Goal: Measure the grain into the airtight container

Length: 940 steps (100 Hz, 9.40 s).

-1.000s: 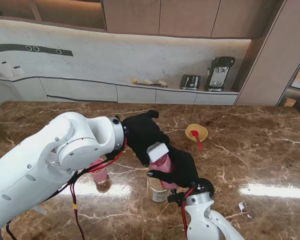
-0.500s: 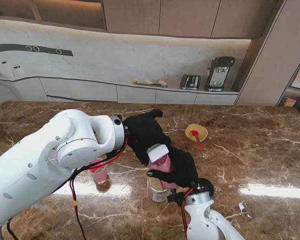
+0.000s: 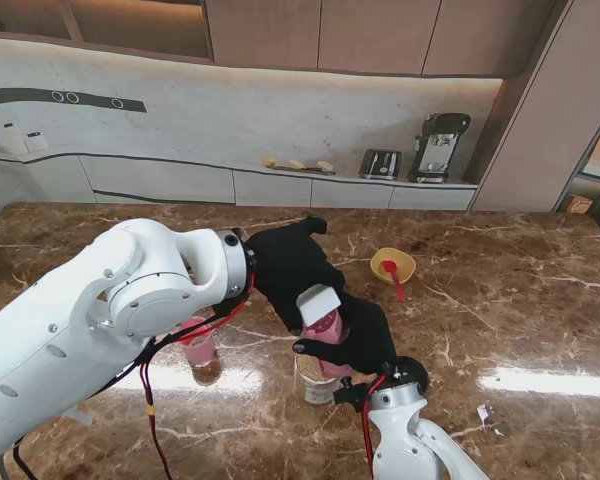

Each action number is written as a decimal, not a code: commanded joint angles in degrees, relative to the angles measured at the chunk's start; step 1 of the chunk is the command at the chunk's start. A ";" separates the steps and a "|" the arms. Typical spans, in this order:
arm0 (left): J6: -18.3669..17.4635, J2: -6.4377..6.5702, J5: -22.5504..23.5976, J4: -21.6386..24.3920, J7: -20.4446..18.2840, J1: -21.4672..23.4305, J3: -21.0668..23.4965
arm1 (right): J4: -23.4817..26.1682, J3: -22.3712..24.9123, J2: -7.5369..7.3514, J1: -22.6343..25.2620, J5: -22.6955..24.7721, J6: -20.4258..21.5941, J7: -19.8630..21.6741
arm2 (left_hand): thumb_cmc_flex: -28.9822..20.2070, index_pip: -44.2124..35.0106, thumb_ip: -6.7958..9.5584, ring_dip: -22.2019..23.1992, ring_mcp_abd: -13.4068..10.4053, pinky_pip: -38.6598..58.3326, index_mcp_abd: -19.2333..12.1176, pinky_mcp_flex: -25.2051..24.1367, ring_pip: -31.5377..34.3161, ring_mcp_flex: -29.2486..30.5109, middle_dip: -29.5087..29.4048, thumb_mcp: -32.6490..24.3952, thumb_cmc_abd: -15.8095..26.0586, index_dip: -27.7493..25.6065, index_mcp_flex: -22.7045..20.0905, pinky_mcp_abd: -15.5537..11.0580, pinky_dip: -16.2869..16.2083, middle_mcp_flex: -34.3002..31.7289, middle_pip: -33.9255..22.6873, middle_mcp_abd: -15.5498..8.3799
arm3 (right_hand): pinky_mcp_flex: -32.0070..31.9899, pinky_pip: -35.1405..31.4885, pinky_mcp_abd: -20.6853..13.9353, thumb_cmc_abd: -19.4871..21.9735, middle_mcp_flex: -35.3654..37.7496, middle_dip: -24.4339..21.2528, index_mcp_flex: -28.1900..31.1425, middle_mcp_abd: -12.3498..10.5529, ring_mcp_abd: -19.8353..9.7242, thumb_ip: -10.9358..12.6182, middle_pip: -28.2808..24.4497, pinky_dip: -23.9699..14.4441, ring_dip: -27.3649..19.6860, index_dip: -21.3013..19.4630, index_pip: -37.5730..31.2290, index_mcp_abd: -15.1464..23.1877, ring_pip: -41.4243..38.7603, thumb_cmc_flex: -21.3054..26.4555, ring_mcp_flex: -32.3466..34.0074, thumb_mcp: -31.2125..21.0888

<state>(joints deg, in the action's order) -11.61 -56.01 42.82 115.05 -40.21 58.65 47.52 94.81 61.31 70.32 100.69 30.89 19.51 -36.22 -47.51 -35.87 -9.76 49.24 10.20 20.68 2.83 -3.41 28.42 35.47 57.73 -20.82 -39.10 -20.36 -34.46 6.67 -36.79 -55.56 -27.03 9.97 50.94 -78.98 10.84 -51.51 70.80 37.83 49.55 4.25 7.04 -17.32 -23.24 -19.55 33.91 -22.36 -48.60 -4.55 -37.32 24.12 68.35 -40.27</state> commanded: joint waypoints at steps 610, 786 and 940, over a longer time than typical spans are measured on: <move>0.54 -0.40 -9.09 -1.12 1.19 4.20 4.16 | -3.54 0.21 2.28 -1.83 -0.54 9.48 -4.62 | -2.71 -8.21 1.24 1.74 -2.69 13.91 -14.94 -0.94 -1.67 -3.15 -7.14 -24.92 7.70 -12.33 3.17 4.14 0.11 14.42 3.13 -13.90 | 0.81 -2.18 -2.98 12.56 4.32 1.97 4.92 -6.80 -5.73 2.65 -5.78 -0.38 2.52 -1.78 -6.90 19.68 -6.45 17.56 4.57 -21.88; 1.04 -0.30 -12.34 -1.15 1.06 6.18 6.64 | -3.50 0.53 2.54 -1.76 -1.25 9.35 -5.12 | 13.44 -2.68 1.67 3.07 -1.33 28.83 -13.74 6.08 -0.14 -1.25 -20.24 -23.33 -0.89 -14.07 19.24 6.77 -4.78 27.75 0.55 -14.34 | 0.81 -2.18 -2.98 12.64 4.22 1.92 4.86 -6.78 -5.78 2.66 -5.74 -0.38 2.47 -1.79 -6.89 19.71 -6.44 17.59 4.58 -21.87; 8.58 -0.59 -11.97 2.48 1.37 12.10 12.18 | -3.87 0.56 2.55 -2.01 -0.70 9.42 -5.59 | 16.51 21.54 5.04 -9.29 0.24 8.20 2.27 0.54 -13.21 -12.03 -35.62 10.20 12.23 1.34 21.08 9.94 -7.30 41.88 14.66 -8.74 | 0.81 -2.18 -2.98 12.64 4.23 1.96 4.88 -6.84 -5.70 2.66 -5.77 -0.39 2.46 -1.82 -6.90 19.73 -6.43 17.65 4.54 -21.83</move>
<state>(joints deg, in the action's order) -2.85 -56.27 29.04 116.86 -39.96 69.60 59.56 90.99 61.92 72.62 98.46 30.14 29.21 -42.09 -31.63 -13.37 -6.55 38.73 9.08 30.30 0.74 -3.11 15.03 22.24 20.74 -17.27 -29.73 -16.48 -13.42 14.41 -42.08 -12.39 -10.75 -0.59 50.91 -79.03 10.85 -50.59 71.38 37.85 50.09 4.21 6.90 -17.33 -23.42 -19.48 33.98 -22.28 -48.75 -5.42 -38.27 24.18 68.43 -39.03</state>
